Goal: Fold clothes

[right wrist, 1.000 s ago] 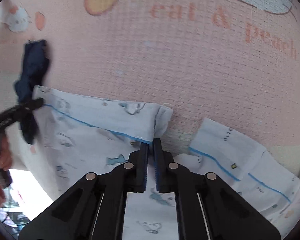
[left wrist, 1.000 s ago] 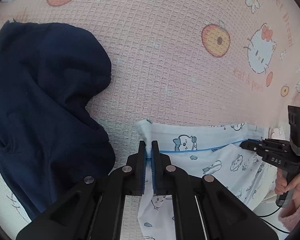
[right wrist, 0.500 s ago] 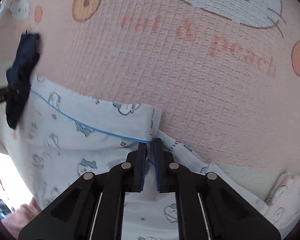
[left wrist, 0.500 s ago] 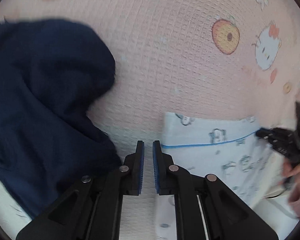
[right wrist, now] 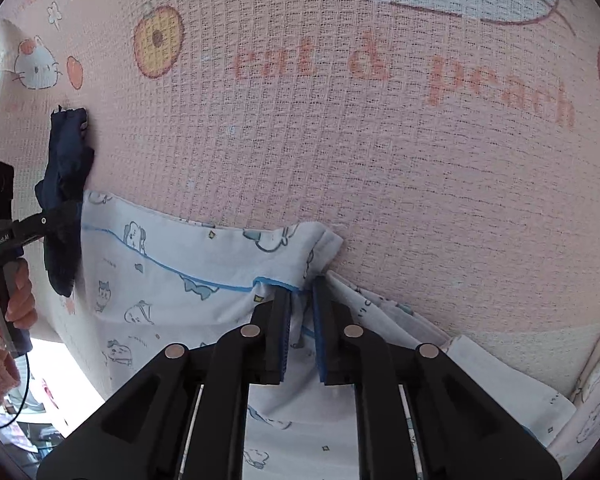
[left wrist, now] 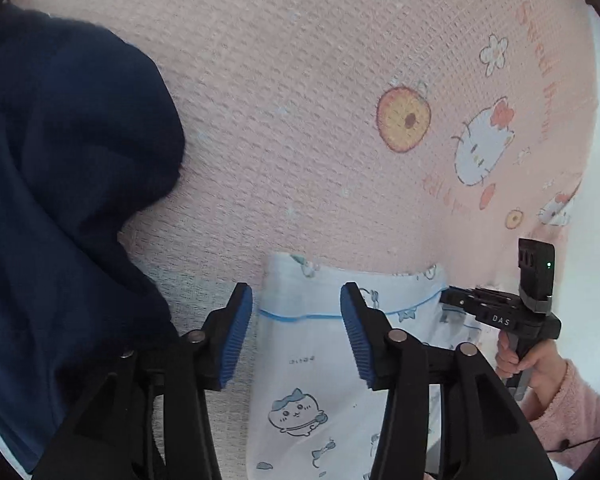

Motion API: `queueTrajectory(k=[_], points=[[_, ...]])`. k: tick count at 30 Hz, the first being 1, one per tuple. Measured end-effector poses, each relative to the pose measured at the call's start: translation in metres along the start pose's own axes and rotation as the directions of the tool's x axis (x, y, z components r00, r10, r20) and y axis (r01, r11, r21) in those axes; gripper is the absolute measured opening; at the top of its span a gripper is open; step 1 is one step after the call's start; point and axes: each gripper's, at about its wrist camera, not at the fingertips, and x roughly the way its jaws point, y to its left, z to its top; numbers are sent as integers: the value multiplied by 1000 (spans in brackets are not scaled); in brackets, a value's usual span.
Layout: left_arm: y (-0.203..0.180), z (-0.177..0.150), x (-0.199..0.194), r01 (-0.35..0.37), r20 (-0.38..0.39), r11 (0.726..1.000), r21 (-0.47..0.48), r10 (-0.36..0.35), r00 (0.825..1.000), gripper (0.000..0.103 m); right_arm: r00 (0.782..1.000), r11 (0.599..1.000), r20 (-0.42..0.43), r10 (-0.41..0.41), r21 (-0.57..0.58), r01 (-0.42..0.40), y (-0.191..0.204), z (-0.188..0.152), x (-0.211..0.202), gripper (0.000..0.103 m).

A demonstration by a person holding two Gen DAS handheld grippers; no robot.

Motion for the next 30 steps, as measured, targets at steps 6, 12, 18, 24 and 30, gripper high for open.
queueTrajectory(k=[6, 12, 18, 24, 30], points=[[-19, 15, 1, -147, 14, 983, 106, 147, 989, 4, 1000, 1000, 13, 19, -5, -19, -6, -2, 7, 6], [-22, 17, -34, -269, 102, 952, 148, 256, 961, 4, 993, 995, 113, 45, -99, -34, -3, 6, -12, 4], [-17, 28, -19, -383, 44, 915, 126, 381, 924, 18, 995, 999, 97, 36, 33, -40, -51, 9, -8, 12], [-67, 3, -49, -385, 189, 908, 167, 354, 916, 35, 978, 987, 202, 55, 136, -83, -86, -30, -76, 32], [-94, -29, 14, -316, 16, 897, 309, 327, 945, 35, 984, 958, 164, 73, 261, -114, -93, -69, -93, 45]])
